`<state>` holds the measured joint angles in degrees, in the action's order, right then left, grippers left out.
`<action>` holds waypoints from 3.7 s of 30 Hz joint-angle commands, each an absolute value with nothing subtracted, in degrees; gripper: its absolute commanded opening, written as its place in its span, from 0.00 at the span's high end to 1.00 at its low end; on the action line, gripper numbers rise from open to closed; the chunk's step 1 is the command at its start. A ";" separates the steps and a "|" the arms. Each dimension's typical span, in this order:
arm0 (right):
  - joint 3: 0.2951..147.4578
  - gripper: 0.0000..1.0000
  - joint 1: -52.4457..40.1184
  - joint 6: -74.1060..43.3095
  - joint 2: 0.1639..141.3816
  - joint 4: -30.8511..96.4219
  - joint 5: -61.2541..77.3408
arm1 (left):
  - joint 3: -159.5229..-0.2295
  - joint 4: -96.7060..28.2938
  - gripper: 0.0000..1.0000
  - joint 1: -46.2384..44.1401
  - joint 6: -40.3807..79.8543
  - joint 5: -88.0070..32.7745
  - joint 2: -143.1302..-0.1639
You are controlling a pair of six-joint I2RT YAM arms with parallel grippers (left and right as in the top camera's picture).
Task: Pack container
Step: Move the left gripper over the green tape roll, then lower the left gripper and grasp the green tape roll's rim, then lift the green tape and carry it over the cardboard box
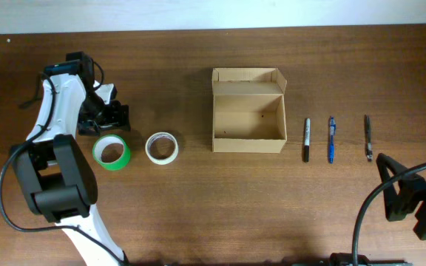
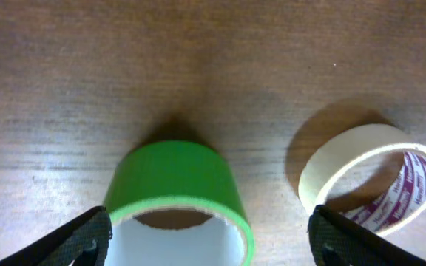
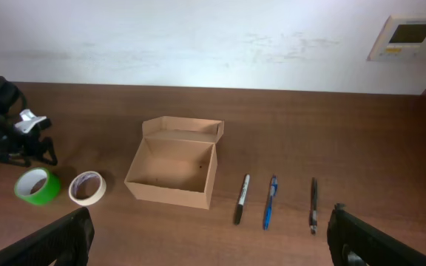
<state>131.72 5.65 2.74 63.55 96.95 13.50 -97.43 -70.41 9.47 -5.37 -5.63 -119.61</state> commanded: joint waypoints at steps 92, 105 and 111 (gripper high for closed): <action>127.79 0.01 5.98 2.55 66.70 97.32 10.92 | -86.91 -68.27 0.50 3.27 -1.30 0.45 -121.23; 127.79 0.01 5.98 2.55 66.48 97.32 10.92 | -86.91 -64.84 0.74 3.27 -1.28 0.43 -121.23; 127.79 0.01 5.98 2.55 66.48 97.30 10.90 | -86.91 -63.92 0.98 3.27 -1.28 0.43 -121.23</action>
